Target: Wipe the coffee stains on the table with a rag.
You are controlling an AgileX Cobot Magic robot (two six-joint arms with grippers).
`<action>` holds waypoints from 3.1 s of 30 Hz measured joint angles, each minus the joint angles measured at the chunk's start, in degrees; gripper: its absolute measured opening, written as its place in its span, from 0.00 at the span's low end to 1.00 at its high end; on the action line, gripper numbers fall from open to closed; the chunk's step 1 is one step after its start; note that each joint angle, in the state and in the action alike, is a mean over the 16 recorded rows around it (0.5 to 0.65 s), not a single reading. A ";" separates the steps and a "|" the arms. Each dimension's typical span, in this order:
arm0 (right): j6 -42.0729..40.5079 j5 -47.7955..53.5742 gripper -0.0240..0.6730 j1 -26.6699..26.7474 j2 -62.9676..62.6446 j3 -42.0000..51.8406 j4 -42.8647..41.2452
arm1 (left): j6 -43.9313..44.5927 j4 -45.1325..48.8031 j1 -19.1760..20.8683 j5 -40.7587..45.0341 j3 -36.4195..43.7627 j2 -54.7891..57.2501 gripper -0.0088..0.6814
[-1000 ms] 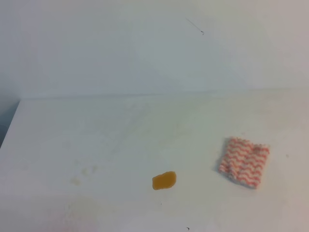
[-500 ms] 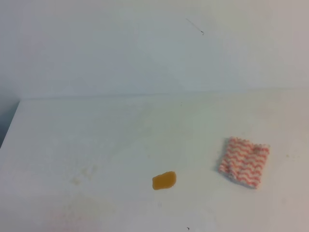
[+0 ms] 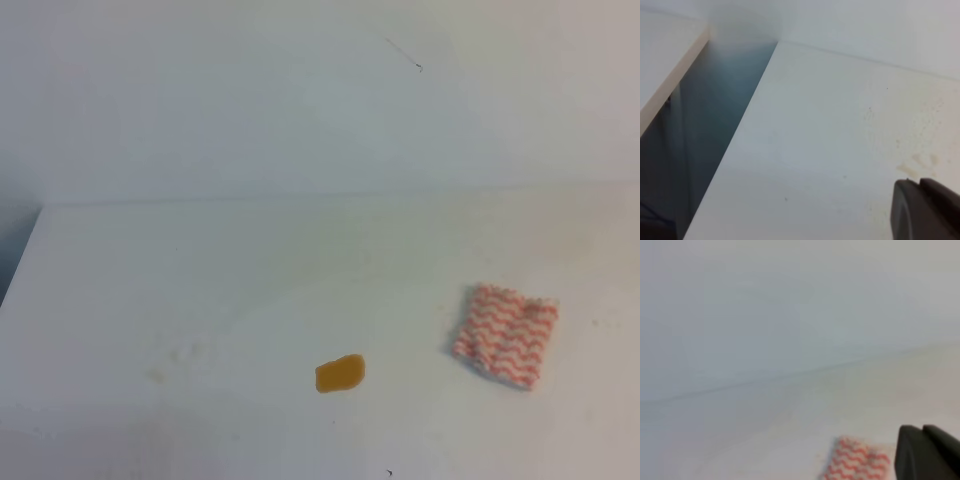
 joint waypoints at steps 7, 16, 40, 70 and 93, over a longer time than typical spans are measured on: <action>-15.56 6.16 0.03 0.58 9.51 -2.07 13.98 | 0.00 0.00 0.00 0.00 0.00 0.00 0.01; -24.76 16.01 0.07 0.90 24.55 -5.48 19.28 | 0.00 0.00 0.00 0.00 0.00 0.00 0.01; -14.38 9.90 0.51 22.24 61.12 -21.73 -7.16 | 0.00 0.00 0.00 0.00 0.00 0.00 0.01; -10.74 10.64 0.09 27.12 81.61 -32.60 -13.23 | 0.00 0.00 0.00 0.00 0.00 0.00 0.01; -21.35 10.61 0.07 43.87 82.54 -40.51 0.58 | 0.00 0.00 0.00 0.00 0.00 0.00 0.01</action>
